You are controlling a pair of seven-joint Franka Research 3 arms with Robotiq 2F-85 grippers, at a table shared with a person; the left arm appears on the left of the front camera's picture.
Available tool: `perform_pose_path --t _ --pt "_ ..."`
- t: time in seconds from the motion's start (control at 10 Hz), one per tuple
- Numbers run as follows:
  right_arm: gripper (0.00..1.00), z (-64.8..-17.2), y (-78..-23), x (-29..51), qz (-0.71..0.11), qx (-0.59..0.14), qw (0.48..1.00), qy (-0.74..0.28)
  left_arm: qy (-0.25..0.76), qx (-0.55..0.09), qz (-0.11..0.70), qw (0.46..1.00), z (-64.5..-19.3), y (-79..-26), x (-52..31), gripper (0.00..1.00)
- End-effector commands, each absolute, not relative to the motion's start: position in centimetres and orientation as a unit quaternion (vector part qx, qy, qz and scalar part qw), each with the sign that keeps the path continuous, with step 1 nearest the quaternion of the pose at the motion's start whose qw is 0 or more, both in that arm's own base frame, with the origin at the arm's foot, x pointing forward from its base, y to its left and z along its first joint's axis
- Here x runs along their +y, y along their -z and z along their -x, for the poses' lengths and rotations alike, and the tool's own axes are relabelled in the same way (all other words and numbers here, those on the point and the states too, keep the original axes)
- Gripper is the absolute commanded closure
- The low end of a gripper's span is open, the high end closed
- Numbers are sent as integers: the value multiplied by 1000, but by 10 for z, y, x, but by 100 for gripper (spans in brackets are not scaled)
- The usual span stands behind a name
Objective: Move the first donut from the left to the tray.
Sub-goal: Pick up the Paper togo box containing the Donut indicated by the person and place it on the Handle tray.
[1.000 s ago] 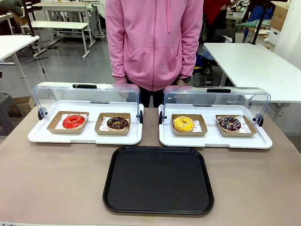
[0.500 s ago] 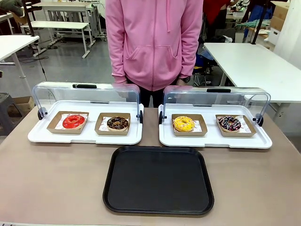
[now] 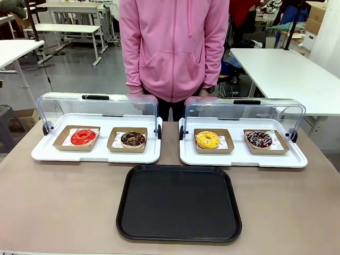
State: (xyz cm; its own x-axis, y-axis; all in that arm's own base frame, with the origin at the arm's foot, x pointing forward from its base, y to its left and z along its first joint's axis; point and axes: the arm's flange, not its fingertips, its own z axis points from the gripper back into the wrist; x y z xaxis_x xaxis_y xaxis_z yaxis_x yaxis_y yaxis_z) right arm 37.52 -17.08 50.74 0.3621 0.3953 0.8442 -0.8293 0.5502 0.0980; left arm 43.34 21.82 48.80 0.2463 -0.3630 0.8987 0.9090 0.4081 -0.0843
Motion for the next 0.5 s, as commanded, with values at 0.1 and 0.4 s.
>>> perform_pose_path --t 0.1,0.4 --pt "0 -377 -507 -169 -270 -418 774 -392 440 -425 318 725 -434 -488 218 0" --pt "0 -377 -507 -169 -270 -418 774 -392 440 -425 318 725 -434 -488 218 0"
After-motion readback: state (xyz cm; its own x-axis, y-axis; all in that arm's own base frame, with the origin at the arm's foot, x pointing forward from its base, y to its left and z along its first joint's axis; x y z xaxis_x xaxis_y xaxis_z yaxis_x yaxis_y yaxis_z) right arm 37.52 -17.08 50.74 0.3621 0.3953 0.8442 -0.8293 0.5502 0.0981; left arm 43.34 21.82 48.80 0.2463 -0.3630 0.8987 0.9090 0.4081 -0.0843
